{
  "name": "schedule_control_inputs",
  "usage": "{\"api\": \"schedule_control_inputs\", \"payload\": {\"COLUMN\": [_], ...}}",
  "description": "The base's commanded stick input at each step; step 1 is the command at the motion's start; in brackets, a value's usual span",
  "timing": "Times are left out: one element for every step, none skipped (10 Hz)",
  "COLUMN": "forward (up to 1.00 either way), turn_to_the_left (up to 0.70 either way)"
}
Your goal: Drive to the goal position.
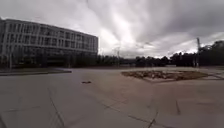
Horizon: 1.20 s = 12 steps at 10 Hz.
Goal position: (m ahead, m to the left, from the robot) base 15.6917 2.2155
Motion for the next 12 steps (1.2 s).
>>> {"api": "schedule_control_inputs", "payload": {"forward": [0.70,0.70,0.70,0.70,0.70,0.70,0.70,0.70,0.70,0.70,0.70,0.70], "turn_to_the_left": [0.00,0.00,0.00,0.00,0.00,0.00,0.00,0.00,0.00,0.00,0.00,0.00]}}
